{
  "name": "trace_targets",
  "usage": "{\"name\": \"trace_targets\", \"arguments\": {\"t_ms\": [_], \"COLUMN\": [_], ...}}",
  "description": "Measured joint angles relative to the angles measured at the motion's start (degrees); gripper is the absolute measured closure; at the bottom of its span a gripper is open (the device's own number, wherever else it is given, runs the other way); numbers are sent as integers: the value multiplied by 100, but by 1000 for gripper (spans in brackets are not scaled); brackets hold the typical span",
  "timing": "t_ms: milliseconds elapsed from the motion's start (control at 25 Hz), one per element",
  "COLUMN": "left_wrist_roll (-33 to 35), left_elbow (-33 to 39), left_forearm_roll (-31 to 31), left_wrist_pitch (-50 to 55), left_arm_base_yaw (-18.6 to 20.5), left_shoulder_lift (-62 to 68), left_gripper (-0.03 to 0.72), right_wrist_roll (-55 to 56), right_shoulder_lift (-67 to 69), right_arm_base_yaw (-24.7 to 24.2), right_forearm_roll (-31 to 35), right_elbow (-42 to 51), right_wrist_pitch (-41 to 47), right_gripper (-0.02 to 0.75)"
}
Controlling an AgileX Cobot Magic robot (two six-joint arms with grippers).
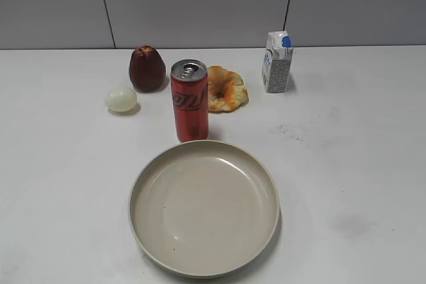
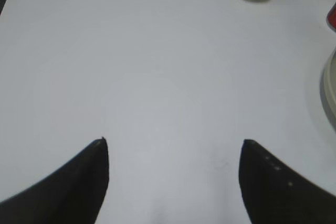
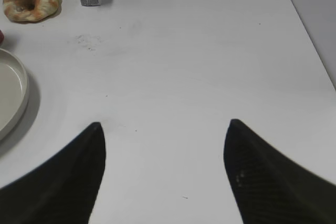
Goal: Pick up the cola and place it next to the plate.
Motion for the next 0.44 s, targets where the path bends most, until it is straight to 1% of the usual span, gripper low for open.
{"name": "trace_targets", "arguments": {"t_ms": [440], "left_wrist_roll": [0], "left_elbow": [4], "left_forearm_roll": [0], "left_wrist_pitch": [2], "left_arm_base_yaw": [0], "left_shoulder_lift": [-1484], "left_gripper": [150], "right_wrist_roll": [0], "right_shoulder_lift": [0], "right_arm_base_yaw": [0], "right_forearm_roll": [5], "right_elbow": [0], "right_wrist_pitch": [0], "right_gripper": [203]}}
